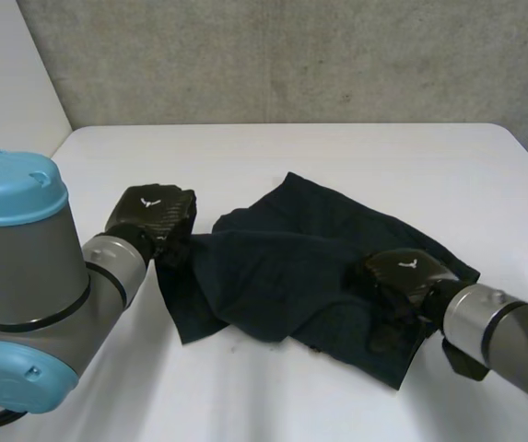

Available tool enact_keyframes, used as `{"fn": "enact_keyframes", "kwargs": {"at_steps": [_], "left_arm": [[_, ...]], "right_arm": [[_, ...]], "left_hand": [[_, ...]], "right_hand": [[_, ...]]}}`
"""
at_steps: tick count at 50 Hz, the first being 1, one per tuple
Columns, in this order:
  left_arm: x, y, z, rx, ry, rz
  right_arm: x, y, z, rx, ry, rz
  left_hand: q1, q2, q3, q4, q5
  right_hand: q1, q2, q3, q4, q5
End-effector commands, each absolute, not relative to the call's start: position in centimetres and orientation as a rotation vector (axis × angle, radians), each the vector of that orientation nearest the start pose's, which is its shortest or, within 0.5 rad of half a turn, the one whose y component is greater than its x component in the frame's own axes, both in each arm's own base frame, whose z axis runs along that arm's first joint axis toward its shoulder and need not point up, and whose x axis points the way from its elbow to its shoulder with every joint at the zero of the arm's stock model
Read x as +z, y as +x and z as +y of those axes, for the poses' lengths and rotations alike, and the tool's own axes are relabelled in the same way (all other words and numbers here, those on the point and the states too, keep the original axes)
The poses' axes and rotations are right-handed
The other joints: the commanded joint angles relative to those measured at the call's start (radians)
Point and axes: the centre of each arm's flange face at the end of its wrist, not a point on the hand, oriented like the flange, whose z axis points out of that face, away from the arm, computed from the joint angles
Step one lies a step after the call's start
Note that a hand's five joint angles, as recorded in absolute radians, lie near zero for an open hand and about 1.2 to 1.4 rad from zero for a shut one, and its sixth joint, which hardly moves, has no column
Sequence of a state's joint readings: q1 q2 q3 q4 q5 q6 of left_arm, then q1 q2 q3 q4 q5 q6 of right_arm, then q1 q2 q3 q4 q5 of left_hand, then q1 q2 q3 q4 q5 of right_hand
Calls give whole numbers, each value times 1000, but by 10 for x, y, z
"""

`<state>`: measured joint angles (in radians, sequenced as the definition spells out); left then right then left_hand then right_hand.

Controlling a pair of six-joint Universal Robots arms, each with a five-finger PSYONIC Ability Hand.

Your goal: Fold the shorts.

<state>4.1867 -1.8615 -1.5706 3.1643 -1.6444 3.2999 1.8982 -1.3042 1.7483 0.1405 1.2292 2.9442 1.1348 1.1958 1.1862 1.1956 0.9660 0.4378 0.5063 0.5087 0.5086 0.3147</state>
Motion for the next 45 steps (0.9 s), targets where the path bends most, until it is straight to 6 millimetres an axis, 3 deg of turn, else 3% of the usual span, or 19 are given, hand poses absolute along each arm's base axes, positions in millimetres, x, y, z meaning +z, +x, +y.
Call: {"fn": "enact_keyframes", "kwargs": {"at_steps": [1, 4, 7, 8, 9, 12, 13, 20, 21, 24, 25, 29, 32, 36, 38, 45], "left_arm": [[218, -277, -232, -1996, 807, 2505], [219, -277, -231, -1995, 806, 2505], [226, -275, -229, -2019, 802, 2492], [228, -275, -229, -2030, 797, 2486], [232, -274, -228, -2044, 795, 2476], [254, -270, -227, -2128, 760, 2422], [261, -267, -227, -2154, 745, 2401], [344, -241, -212, -2441, 598, 2154], [365, -237, -205, -2520, 570, 2080], [395, -232, -195, -2627, 530, 1970], [414, -228, -189, -2693, 504, 1897], [452, -223, -179, -2799, 459, 1765], [467, -221, -175, -2827, 442, 1725], [469, -224, -181, -2800, 458, 1758], [455, -231, -196, -2733, 488, 1834], [384, -256, -250, -2471, 582, 2108]], "right_arm": [[149, 252, -238, -1350, -828, 2341], [156, 248, -250, -1446, -794, 2364], [185, 249, -260, -1601, -804, 2304], [198, 249, -261, -1658, -823, 2269], [227, 250, -261, -1773, -867, 2195], [266, 249, -251, -1879, -975, 2119], [288, 247, -245, -1926, -1042, 2083], [365, 241, -228, -2025, -1181, 2009], [386, 241, -225, -2084, -1170, 1964], [423, 239, -220, -2238, -1135, 1853], [445, 238, -217, -2333, -1105, 1774], [485, 232, -208, -2490, -1042, 1631], [493, 231, -207, -2523, -1026, 1602], [481, 237, -214, -2458, -1052, 1656], [449, 246, -233, -2310, -1102, 1788], [384, 271, -257, -2037, -1210, 1948]], "left_hand": [[261, 200, 210, 201, 256], [261, 200, 210, 201, 256], [261, 200, 210, 201, 256], [261, 200, 210, 201, 256], [261, 200, 210, 201, 256], [261, 200, 210, 201, 256], [261, 200, 210, 201, 256], [261, 200, 210, 201, 256], [261, 200, 210, 201, 256], [261, 200, 210, 201, 256], [261, 200, 210, 201, 256], [261, 200, 210, 201, 256], [261, 200, 210, 201, 256], [261, 200, 210, 201, 256], [261, 200, 210, 201, 256], [261, 200, 210, 201, 256]], "right_hand": [[954, 885, 883, 883, 902], [958, 890, 888, 888, 907], [958, 890, 888, 888, 907], [958, 890, 888, 888, 907], [958, 890, 888, 888, 907], [958, 890, 888, 888, 907], [958, 890, 888, 888, 907], [958, 890, 888, 888, 907], [958, 890, 888, 888, 907], [958, 890, 888, 888, 907], [958, 890, 888, 888, 907], [958, 890, 888, 888, 907], [958, 890, 888, 888, 907], [958, 890, 888, 888, 907], [958, 890, 888, 888, 907], [958, 890, 888, 888, 907]]}}
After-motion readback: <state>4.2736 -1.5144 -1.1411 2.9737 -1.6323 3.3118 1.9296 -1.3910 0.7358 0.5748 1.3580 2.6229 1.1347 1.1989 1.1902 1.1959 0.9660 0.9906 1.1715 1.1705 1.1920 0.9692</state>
